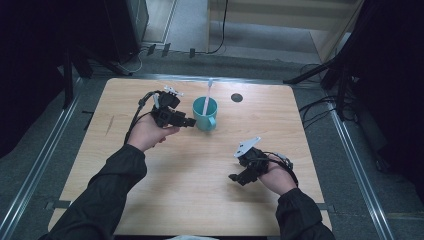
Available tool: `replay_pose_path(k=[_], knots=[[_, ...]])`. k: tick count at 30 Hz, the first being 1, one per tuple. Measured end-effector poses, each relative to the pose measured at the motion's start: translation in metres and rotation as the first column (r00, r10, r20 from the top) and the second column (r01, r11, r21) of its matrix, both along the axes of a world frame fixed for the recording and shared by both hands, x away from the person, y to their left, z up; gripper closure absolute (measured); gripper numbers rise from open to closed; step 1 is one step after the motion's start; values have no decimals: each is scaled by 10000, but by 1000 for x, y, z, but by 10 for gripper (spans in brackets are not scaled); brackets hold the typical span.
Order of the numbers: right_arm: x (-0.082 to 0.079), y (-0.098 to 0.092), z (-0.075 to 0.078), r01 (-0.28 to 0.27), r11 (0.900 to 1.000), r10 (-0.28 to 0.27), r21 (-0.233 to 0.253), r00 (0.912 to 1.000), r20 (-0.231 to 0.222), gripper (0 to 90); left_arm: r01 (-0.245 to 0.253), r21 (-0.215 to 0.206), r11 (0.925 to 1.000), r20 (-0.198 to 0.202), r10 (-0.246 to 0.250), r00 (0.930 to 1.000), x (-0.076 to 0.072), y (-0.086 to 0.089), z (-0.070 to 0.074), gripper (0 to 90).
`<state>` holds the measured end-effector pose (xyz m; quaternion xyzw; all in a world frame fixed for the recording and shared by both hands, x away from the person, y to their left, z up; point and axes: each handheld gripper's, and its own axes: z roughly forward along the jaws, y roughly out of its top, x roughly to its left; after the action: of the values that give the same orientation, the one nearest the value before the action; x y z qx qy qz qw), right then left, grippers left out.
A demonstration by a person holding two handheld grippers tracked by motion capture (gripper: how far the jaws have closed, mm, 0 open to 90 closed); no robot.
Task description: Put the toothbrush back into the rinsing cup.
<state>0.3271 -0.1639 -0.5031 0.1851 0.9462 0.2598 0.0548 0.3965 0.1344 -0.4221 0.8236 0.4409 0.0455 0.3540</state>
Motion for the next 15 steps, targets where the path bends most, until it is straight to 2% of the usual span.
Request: replay_pose_path(k=[9,15], knots=[[0,-1,0,59,10000,-58,-9,9999,90,219,-100,-40,9999,-117,100,9999,-18,14,-12,430],[0,-1,-1,38,10000,-38,-38,9999,117,219,-57,205,9998,-242,62,9997,-32,25,-24,426]])
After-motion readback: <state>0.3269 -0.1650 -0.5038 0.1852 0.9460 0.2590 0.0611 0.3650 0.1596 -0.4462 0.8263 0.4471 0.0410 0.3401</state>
